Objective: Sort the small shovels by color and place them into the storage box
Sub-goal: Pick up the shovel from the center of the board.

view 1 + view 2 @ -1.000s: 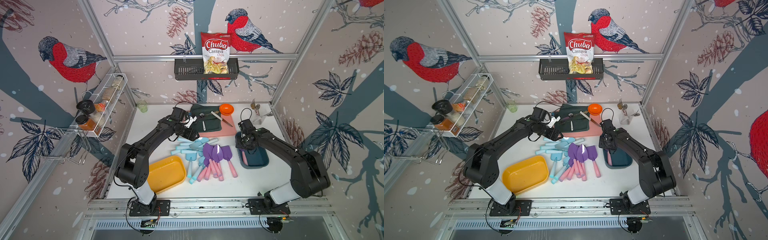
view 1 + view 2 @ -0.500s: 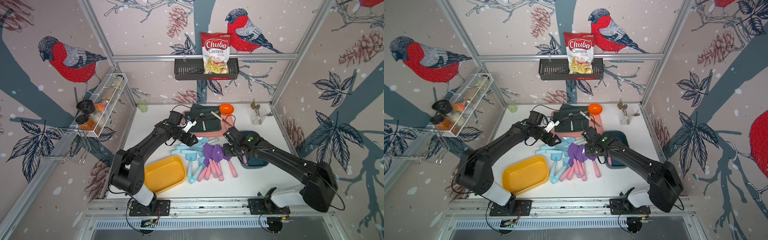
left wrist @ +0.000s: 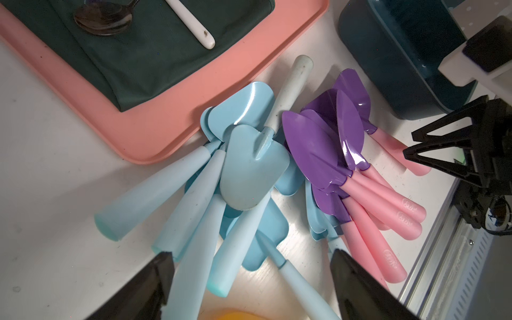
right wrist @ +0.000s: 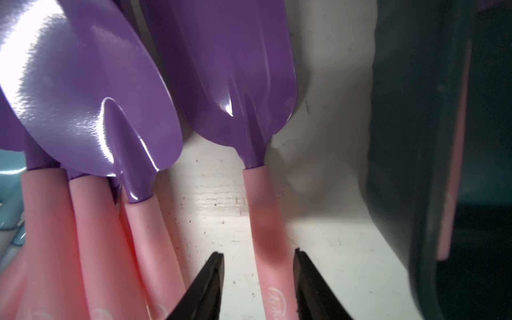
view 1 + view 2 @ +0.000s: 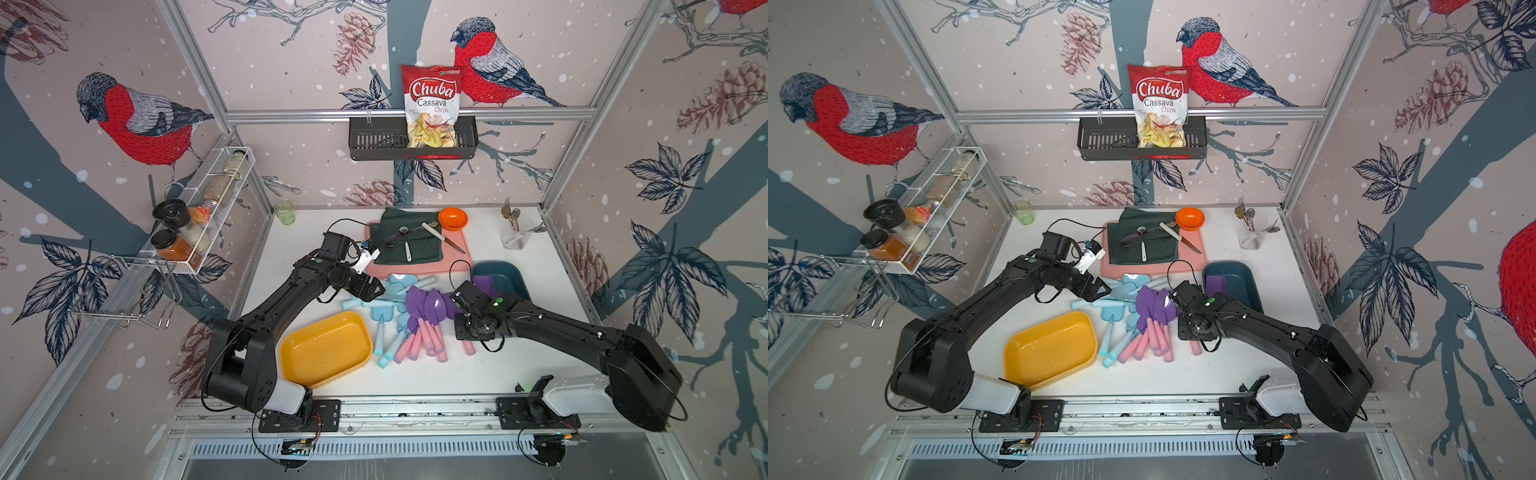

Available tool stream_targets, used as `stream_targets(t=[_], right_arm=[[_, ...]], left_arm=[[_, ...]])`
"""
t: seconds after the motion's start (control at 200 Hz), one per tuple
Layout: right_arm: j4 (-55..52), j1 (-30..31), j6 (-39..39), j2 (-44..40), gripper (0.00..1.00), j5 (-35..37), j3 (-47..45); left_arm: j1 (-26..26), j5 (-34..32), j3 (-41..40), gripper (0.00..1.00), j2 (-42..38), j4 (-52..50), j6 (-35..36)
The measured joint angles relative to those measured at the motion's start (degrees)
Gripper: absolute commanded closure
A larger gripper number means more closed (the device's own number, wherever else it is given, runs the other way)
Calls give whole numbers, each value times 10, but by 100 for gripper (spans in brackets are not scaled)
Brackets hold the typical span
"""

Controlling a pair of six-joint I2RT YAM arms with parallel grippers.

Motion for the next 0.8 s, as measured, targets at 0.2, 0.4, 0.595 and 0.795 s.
stream_targets(t=[0.2,0.4,0.595,0.795], right_arm=[[31,-30,-22,21,61,0,-4],[70,-46,-48,49,63,-2,-10],[95,-51,-63,73,77,-4,-22],[100,-44,-64,74,90,9,-24]], left_arm=[[1,5,0,8,1,7,-2],[2,9,0,8,1,7,-3],[2,11,0,8,4,9,-3],[2,11,3,8,9,9,-4]])
